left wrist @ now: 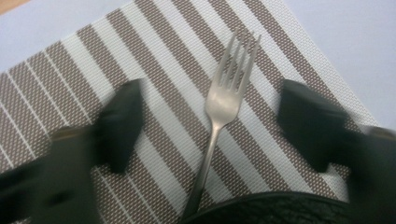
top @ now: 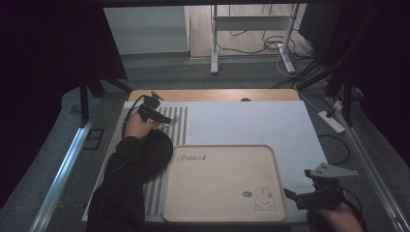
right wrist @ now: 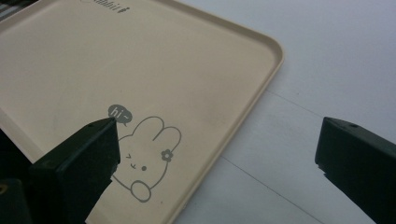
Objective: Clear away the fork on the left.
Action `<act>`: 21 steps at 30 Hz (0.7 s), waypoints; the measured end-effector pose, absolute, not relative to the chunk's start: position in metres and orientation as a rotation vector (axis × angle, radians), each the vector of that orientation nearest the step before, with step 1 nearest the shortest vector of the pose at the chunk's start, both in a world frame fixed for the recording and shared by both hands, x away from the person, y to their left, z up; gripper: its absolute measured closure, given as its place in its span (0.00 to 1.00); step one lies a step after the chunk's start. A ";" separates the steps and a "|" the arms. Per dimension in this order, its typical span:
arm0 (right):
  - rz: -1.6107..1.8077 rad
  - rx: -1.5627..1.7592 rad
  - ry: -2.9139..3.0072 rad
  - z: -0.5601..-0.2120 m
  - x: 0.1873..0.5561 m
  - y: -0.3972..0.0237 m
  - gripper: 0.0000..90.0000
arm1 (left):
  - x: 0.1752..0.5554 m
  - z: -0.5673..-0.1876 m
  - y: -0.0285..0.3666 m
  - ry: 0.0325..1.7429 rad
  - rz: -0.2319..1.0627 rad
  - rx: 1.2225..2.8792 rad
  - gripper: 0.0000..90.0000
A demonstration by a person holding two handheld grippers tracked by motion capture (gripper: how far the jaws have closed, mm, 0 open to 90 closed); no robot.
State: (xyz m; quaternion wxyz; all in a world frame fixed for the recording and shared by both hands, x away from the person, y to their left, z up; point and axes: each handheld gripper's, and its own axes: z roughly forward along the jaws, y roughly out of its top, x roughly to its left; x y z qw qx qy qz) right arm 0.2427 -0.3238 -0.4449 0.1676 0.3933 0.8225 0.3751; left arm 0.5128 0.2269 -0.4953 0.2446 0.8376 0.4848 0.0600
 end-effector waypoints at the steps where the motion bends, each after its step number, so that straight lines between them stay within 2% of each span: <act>1: 1.071 1.118 2.341 -0.445 0.243 -0.324 0.01 | 0.513 -0.496 0.229 1.330 0.162 2.283 0.18; 2: 1.070 1.118 2.342 -0.445 0.243 -0.324 0.01 | 0.513 -0.497 0.231 1.338 0.160 2.293 0.05; 3: 1.070 1.118 2.342 -0.445 0.243 -0.324 0.01 | 0.513 -0.497 0.231 1.338 0.160 2.293 0.00; 5: 1.069 1.119 2.341 -0.445 0.243 -0.323 0.01 | 0.513 -0.499 0.232 1.329 0.159 2.311 0.00; 7: 1.070 1.118 2.342 -0.445 0.243 -0.324 0.01 | 0.515 -0.502 0.231 1.329 0.102 2.325 0.00; 13: 1.069 1.120 2.340 -0.445 0.243 -0.324 0.01 | 0.520 -0.511 0.224 1.349 0.109 2.423 0.00; 15: 1.071 1.119 2.340 -0.445 0.243 -0.324 0.01 | 0.521 -0.515 0.223 1.351 0.128 2.471 0.03; 21: 1.073 1.119 2.340 -0.445 0.243 -0.324 0.01 | 0.520 -0.517 0.228 1.322 0.162 2.499 0.25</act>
